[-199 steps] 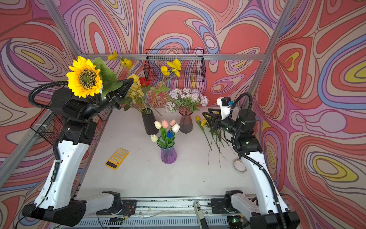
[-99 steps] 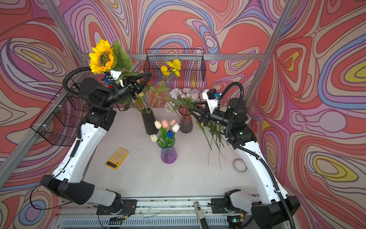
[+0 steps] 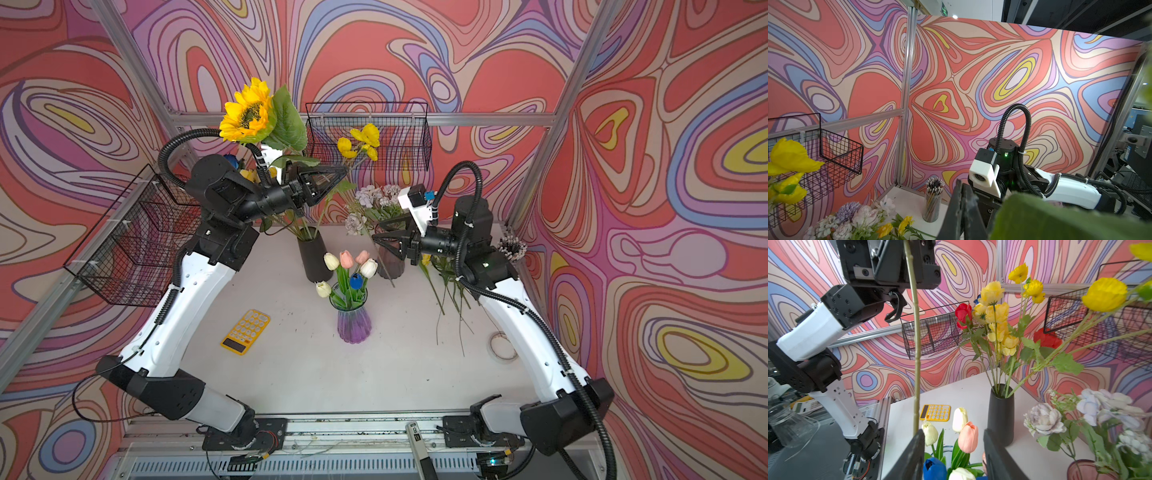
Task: Pick out yellow flowers from the vase
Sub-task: Place the flower at the center of the board.
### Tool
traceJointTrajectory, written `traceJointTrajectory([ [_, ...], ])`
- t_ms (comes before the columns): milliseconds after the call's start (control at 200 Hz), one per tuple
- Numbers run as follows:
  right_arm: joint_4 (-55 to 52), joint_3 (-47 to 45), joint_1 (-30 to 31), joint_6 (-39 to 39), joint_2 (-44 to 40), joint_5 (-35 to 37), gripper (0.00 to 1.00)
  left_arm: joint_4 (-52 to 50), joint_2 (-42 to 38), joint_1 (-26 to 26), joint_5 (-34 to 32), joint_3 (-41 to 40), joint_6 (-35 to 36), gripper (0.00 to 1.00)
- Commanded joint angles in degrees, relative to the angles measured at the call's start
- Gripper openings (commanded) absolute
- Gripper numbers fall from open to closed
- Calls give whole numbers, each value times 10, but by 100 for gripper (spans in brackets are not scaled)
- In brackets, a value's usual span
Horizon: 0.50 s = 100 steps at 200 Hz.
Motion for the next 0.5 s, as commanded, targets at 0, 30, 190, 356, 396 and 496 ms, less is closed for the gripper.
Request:
traceJointTrajectory([
  [0, 17, -4, 10, 33, 5, -58, 46, -29, 6, -4, 32, 13, 12, 0],
  [30, 21, -7, 13, 39, 6, -65, 45, -29, 6, -4, 35, 12, 13, 0],
  [190, 34, -23, 19, 55, 4, -83, 43, -32, 5, -5, 40, 2, 25, 0],
  [356, 12, -20, 19, 40, -6, -24, 43, -62, 2, -5, 45, 2, 55, 0],
  [396, 8, -19, 19, 37, -7, -24, 44, -76, -1, -5, 44, 3, 73, 0],
  [496, 7, -15, 19, 42, -2, -37, 45, -114, -5, -5, 37, 5, 114, 0],
])
